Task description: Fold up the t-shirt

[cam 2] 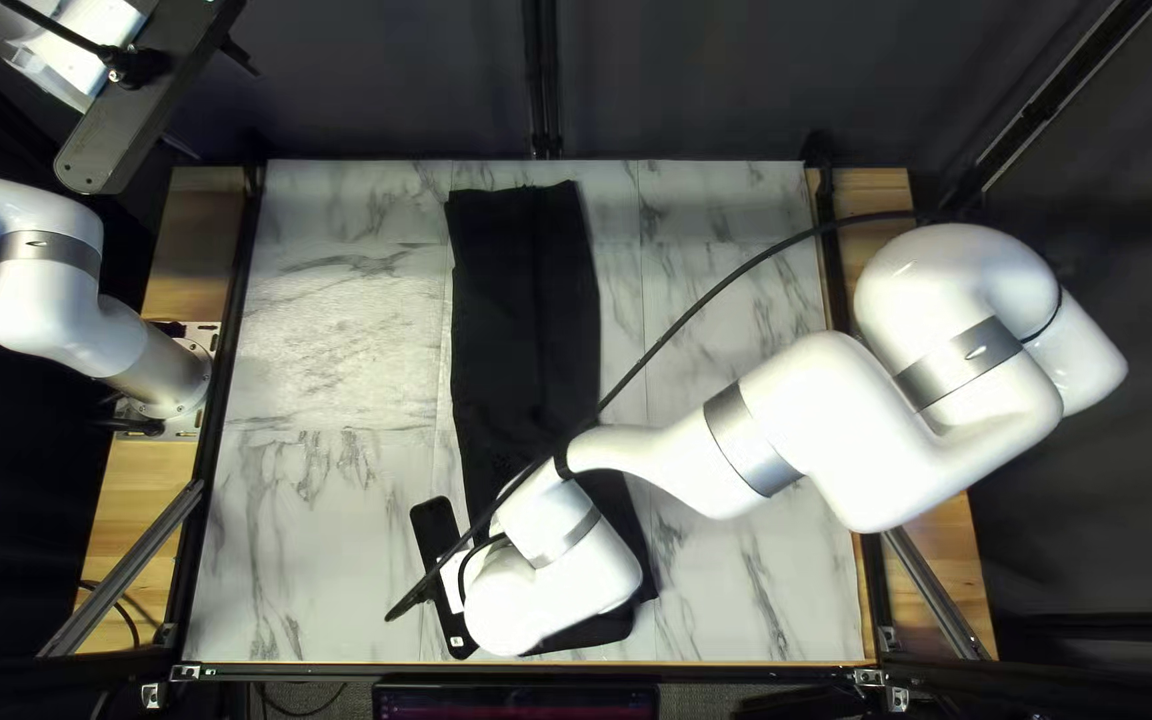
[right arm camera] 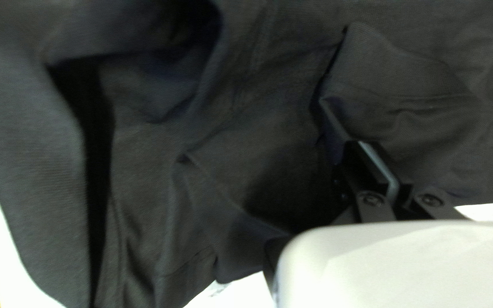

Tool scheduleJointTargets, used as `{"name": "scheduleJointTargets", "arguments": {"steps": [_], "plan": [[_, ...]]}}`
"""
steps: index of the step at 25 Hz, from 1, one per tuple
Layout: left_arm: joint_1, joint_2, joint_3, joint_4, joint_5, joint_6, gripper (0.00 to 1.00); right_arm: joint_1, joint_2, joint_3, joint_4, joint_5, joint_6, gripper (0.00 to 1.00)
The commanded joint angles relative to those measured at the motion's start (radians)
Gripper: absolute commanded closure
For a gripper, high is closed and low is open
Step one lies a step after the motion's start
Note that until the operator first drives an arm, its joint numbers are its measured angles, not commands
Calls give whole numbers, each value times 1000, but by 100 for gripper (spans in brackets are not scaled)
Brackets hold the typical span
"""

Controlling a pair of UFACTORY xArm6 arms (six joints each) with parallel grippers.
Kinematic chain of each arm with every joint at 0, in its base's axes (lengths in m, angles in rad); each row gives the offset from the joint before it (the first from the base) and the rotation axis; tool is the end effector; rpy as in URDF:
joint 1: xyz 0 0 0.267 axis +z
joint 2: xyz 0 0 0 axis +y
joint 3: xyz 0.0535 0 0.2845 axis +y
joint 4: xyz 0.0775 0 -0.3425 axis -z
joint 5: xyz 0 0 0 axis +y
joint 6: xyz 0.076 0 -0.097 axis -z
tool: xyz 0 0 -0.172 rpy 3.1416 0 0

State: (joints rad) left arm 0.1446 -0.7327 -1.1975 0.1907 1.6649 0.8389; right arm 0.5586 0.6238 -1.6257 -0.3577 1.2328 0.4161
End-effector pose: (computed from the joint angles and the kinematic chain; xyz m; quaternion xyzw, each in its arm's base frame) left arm 0.2745 0.0926 0.4723 -0.9351 0.3156 -0.0723 0.1439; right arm 0.5174 0.2290 0.0804 0.9695 0.1473 -0.0253 0.1944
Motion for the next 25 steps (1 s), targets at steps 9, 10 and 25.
{"name": "scheduleJointTargets", "arguments": {"steps": [9, 10, 25], "plan": [[0, 0, 0, 0, 0, 0, 0, 9, -3, 11, -20, -21, 59, 0], [0, 0, 0, 0, 0, 0, 0, 9, 8, -5, -19, -12, 58, 0], [0, 0, 0, 0, 0, 0, 0, -25, 154, -163, 5, 10, -29, 0]]}}
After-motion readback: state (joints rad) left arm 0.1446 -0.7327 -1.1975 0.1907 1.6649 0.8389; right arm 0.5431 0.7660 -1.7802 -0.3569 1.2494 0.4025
